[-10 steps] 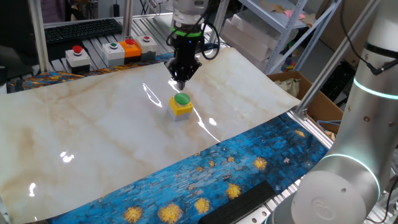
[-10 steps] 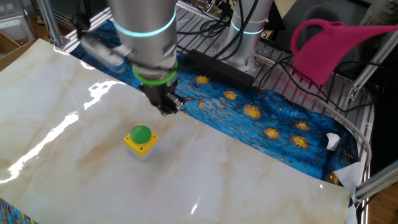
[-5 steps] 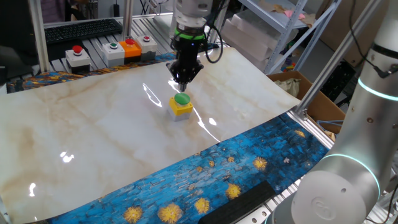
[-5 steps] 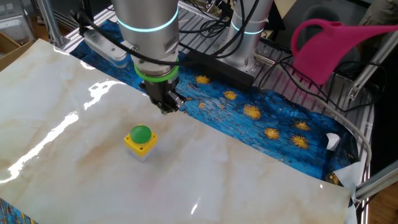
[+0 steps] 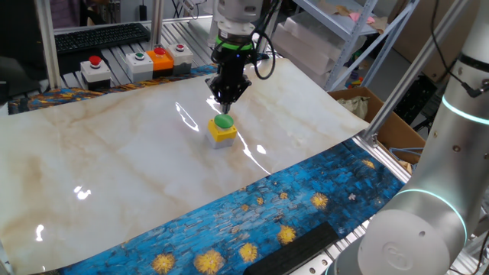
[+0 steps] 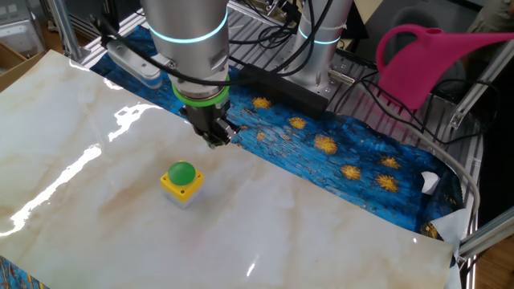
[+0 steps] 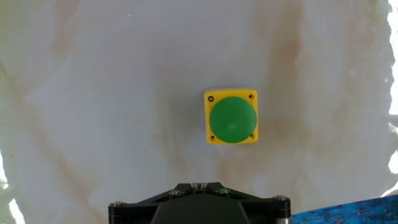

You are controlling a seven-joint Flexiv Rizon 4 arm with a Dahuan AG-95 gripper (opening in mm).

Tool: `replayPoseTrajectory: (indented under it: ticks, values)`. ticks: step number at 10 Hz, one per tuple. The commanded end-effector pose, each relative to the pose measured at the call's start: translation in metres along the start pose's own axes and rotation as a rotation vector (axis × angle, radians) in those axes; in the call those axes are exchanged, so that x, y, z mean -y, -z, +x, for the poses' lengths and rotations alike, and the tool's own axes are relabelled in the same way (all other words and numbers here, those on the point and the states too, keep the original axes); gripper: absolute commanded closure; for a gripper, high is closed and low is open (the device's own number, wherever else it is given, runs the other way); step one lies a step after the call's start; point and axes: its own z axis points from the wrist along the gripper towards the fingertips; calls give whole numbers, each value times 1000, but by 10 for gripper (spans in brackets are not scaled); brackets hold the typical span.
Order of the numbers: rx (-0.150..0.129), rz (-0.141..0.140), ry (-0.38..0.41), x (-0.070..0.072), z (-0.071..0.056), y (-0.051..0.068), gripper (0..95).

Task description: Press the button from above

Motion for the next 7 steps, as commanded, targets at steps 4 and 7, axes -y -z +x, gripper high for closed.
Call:
replayPoseTrajectory:
  ticks: [4, 7]
  values:
    - [-3, 4, -2, 1, 0, -1, 950]
    - [-5, 3, -5, 1, -1, -1, 950]
